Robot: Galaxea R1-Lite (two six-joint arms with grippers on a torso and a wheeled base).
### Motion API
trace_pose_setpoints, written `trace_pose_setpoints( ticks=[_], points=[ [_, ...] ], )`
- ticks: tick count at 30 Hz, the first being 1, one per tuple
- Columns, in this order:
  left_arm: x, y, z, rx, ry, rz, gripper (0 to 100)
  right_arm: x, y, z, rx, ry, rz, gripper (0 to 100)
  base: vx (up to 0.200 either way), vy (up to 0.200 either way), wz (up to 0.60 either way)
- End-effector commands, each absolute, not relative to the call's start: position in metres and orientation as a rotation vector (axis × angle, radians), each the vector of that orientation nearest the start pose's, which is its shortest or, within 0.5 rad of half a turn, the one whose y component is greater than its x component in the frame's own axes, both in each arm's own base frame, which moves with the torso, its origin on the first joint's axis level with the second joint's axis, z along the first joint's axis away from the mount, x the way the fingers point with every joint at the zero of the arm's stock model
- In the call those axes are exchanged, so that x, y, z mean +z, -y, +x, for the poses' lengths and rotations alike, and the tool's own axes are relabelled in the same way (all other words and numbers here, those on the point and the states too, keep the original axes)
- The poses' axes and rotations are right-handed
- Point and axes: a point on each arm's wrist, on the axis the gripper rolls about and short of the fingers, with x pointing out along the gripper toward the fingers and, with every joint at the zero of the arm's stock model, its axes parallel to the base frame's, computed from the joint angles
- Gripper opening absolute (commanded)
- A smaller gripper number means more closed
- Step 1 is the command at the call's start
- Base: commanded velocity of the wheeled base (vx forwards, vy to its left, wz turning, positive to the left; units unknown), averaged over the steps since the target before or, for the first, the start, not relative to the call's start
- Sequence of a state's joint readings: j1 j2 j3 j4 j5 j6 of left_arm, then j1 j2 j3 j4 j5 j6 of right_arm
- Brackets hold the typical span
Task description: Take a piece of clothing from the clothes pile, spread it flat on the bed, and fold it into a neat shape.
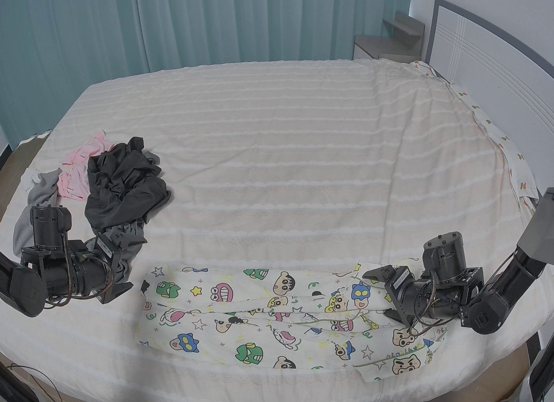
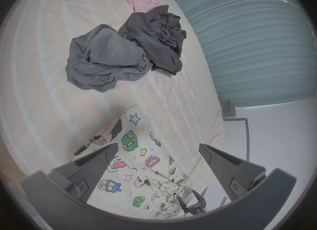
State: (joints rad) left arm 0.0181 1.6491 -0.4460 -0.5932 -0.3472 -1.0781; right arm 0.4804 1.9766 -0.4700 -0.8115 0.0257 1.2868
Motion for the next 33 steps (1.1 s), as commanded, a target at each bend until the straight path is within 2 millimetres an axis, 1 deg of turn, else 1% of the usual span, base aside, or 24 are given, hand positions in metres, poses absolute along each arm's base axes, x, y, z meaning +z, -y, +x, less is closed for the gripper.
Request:
trace_pose_setpoints(
  ticks=[1,2,8,18,19,33],
  points=[
    [0.104,0.003,0.240,0.042,-0.725,-1.146,100,0.031,-0.127,0.261,-0.062,-0.882,1.055,100,0.000,0.000,0.00],
    [0.104,0.003,0.240,0.039,-0.725,-1.146,100,0.030,-0.125,0.264,-0.073,-0.877,1.060,100,0.000,0.000,0.00],
    [0.104,0.003,0.240,0.041,-0.724,-1.146,100,0.020,-0.121,0.269,-0.111,-0.889,1.061,100,0.000,0.000,0.00],
    [0.104,0.003,0.240,0.041,-0.724,-1.146,100,0.022,-0.120,0.270,-0.112,-0.882,1.066,100,0.000,0.000,0.00],
    [0.104,0.003,0.240,0.041,-0.724,-1.146,100,0.022,-0.120,0.269,-0.112,-0.882,1.066,0,0.000,0.000,0.00],
    [0.104,0.003,0.240,0.041,-0.724,-1.146,100,0.020,-0.118,0.259,-0.122,-0.901,1.045,0,0.000,0.000,0.00]
  ],
)
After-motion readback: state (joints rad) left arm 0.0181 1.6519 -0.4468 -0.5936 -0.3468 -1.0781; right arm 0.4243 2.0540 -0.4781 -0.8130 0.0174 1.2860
